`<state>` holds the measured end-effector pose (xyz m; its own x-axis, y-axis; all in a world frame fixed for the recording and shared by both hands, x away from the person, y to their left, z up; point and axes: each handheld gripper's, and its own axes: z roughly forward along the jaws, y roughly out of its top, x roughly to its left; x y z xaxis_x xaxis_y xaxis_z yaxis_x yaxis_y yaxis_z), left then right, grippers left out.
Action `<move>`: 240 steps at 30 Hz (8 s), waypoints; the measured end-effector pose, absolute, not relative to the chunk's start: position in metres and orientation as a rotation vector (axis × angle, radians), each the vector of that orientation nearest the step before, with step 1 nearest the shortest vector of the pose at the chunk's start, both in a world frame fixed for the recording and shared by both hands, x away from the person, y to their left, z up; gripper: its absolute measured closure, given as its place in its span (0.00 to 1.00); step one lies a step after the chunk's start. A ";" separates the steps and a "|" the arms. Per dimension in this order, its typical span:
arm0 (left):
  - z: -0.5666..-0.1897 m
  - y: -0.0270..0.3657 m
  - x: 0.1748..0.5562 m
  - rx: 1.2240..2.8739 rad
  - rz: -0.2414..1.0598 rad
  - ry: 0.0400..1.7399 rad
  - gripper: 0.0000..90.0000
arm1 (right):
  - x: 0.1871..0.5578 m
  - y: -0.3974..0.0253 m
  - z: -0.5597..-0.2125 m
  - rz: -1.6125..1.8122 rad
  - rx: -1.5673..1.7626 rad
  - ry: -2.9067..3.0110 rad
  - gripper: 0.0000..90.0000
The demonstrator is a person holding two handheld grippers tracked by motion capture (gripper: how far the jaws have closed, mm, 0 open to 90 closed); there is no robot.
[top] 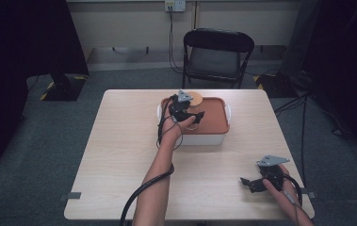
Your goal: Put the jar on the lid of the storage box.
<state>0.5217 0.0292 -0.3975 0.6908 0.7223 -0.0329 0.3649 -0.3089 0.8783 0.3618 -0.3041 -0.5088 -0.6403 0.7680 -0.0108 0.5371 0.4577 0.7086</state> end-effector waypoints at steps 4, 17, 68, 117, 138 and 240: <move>-0.397 0.029 0.522 1.927 0.456 0.849 0.29 | 0.362 -0.304 -0.509 0.982 1.111 2.383 0.00; -0.401 0.032 0.523 1.916 0.425 0.889 0.20 | 0.362 -0.304 -0.509 0.983 1.110 2.382 0.00; -0.400 0.072 0.490 1.904 0.365 0.940 0.01 | 0.362 -0.304 -0.509 0.982 1.111 2.383 0.00; -0.415 0.080 0.459 1.925 0.326 0.908 0.02 | 0.362 -0.304 -0.509 0.983 1.112 2.384 0.00; -0.418 0.102 0.444 1.926 0.324 0.908 0.02 | 0.362 -0.304 -0.509 0.983 1.111 2.383 0.00; -0.448 0.157 0.405 1.910 0.341 0.962 0.02 | 0.362 -0.304 -0.509 0.983 1.111 2.383 0.00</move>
<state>0.4050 0.1568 -0.4477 0.6531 0.7420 -0.1511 0.4809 -0.2523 0.8397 0.3617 -0.3040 -0.5088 -0.6399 0.7684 -0.0095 0.5384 0.4571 0.7079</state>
